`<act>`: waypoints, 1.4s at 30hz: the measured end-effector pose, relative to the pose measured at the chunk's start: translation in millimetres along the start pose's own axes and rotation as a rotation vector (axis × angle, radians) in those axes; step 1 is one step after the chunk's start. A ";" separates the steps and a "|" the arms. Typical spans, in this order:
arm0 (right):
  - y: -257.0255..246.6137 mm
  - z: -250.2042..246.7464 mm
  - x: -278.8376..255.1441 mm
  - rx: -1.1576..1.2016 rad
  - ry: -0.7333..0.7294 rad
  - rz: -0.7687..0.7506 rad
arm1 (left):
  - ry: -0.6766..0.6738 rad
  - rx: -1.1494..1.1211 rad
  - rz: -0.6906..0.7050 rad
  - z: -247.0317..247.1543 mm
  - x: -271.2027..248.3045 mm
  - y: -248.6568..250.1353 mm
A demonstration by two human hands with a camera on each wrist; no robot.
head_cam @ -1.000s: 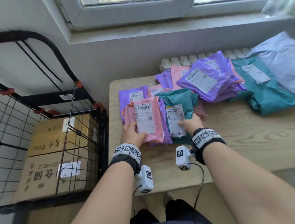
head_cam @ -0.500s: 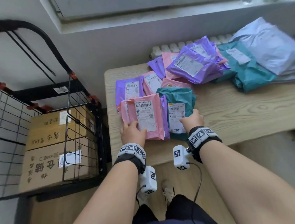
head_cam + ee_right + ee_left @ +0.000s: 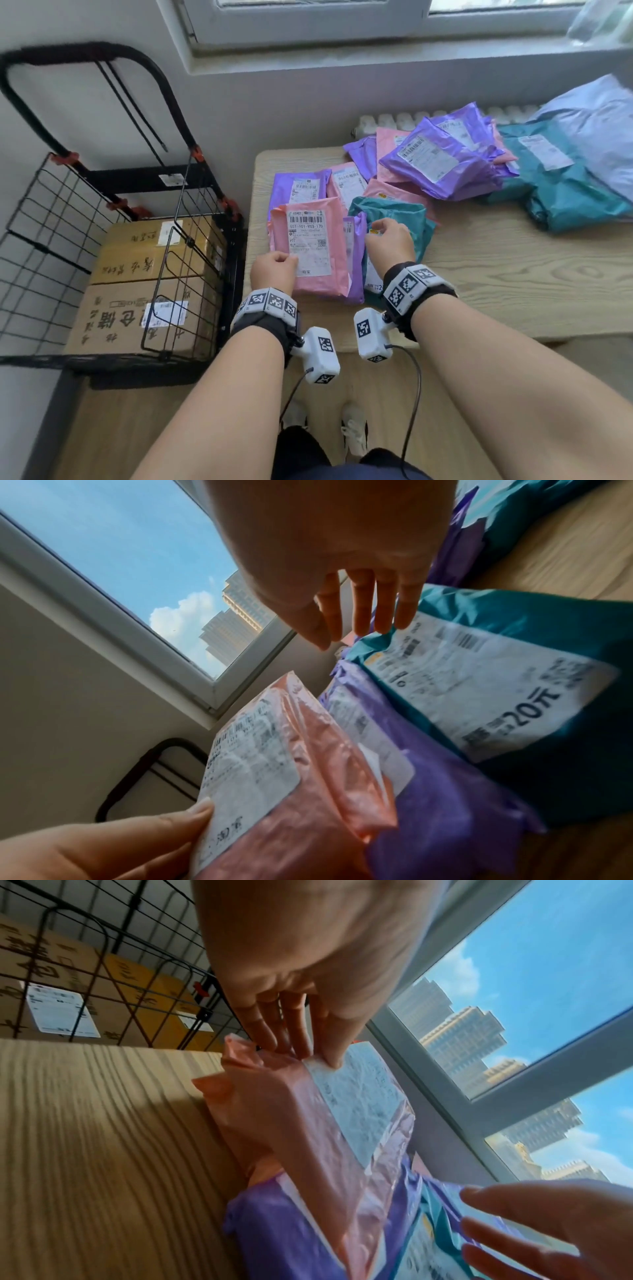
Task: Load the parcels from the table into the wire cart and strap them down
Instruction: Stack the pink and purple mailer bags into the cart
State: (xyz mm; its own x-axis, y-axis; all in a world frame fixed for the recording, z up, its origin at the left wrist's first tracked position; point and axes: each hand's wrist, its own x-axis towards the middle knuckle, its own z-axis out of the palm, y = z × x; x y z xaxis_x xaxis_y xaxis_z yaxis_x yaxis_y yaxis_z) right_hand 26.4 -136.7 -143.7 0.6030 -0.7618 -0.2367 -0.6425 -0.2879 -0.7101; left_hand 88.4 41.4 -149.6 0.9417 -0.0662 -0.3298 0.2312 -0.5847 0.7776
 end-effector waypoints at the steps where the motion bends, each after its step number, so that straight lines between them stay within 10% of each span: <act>1: -6.7 4.3 -2.3 0.027 -0.044 -0.016 | 0.016 -0.062 -0.015 -6.5 -0.1 -0.4; 9: -68.5 60.6 -43.3 0.157 -0.342 -0.135 | 0.021 -0.334 -0.095 -74.0 11.1 -12.5; 25: -208.9 251.5 -142.7 0.231 -0.392 -0.041 | -0.054 -0.276 -0.279 -295.4 103.2 -123.7; 42: -311.9 403.7 -76.7 -0.465 -0.631 -0.188 | 0.209 -0.018 -0.382 -359.8 236.6 -162.4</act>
State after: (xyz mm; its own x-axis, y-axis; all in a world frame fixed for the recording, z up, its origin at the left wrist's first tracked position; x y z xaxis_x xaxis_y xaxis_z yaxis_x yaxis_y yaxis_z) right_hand 371.5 245.8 -171.7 0.7847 -0.2448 -0.5694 -0.5507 -0.6970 -0.4593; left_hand 361.6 411.6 -161.3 0.8163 0.3183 -0.4820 0.5754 -0.5215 0.6301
